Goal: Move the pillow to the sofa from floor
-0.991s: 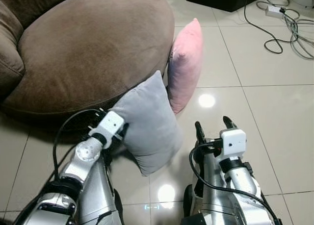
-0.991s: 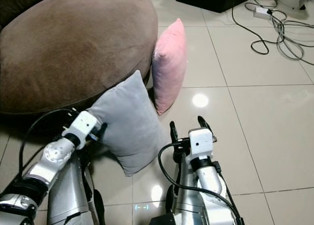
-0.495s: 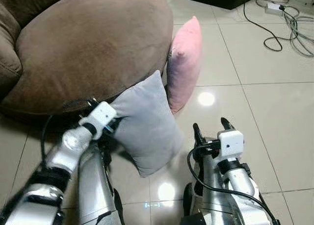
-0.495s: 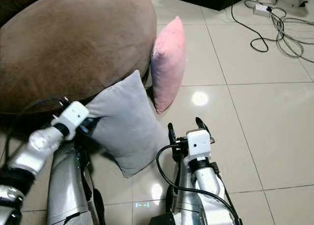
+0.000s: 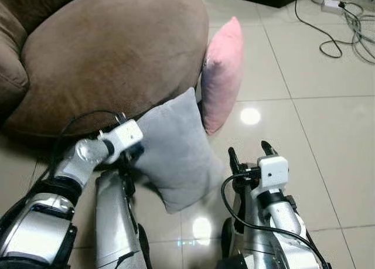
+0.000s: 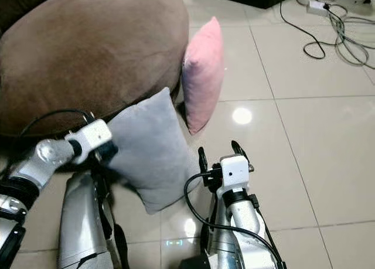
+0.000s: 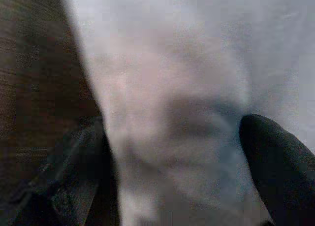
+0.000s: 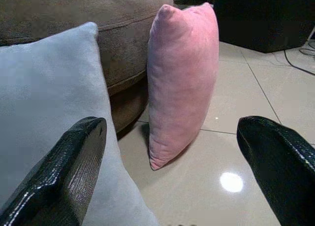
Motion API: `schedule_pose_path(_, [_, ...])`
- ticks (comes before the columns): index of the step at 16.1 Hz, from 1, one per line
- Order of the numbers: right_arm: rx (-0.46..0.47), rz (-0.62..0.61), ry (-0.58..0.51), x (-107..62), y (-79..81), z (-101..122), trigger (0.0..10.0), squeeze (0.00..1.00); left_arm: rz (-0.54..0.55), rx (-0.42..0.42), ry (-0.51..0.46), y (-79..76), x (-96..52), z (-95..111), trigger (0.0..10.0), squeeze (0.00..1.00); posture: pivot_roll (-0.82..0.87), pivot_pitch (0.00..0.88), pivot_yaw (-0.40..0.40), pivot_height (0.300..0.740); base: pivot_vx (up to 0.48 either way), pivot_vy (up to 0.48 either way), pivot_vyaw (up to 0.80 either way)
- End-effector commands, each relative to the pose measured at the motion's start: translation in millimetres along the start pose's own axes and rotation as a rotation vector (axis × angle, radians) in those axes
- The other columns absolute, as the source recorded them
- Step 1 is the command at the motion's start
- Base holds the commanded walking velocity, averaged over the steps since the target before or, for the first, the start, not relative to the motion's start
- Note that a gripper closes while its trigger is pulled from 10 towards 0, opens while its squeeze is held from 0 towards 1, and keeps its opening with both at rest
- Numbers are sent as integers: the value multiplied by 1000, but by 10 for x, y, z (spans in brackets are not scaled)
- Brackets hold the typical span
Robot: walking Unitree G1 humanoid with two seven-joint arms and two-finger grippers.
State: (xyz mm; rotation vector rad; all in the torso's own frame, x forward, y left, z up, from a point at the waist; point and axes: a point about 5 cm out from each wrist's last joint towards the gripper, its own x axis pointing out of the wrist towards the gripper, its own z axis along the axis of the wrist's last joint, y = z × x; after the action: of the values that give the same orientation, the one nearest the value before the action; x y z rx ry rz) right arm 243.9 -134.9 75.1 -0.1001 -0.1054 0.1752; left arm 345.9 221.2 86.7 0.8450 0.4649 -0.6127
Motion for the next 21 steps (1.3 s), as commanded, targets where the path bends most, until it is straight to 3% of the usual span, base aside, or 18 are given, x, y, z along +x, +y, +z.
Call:
schedule_pose_path(1, [-9,-9,4,-23,-3,-9,10000,0,-101,-27,72,-163,20,-145,10000,0,63,246,-6,420,0,0,0])
schedule_pose_path(5, [-13,-19,6,-67,-18,-6,10000,0,-183,-42,79,-408,151,-92,10000,0,52,259,-7,420,0,0,0])
schedule_pose_path(6, [-14,-23,7,-85,-19,-4,10000,0,-147,-56,60,-454,202,-41,0,0,43,268,-4,420,0,0,0])
schedule_pose_path(8, [-15,-26,9,-94,-21,-5,10000,0,-117,-69,30,-450,218,1,0,0,38,269,-1,420,0,0,0])
schedule_pose_path(13, [-18,-38,11,-111,-24,4,10000,0,85,-235,-94,-288,240,163,0,0,33,271,4,420,0,0,0])
schedule_pose_path(16, [-20,-38,11,-110,-32,9,10000,0,115,-269,-117,-252,232,179,0,0,34,274,2,420,0,0,0])
schedule_pose_path(18, [-22,-37,14,-115,-33,10,10000,0,129,-365,-140,-237,228,175,0,0,36,279,-1,420,0,0,0])
schedule_pose_path(21, [-24,-34,17,-122,-35,11,10000,0,115,-384,-136,-326,242,135,0,0,32,283,-5,420,0,0,0])
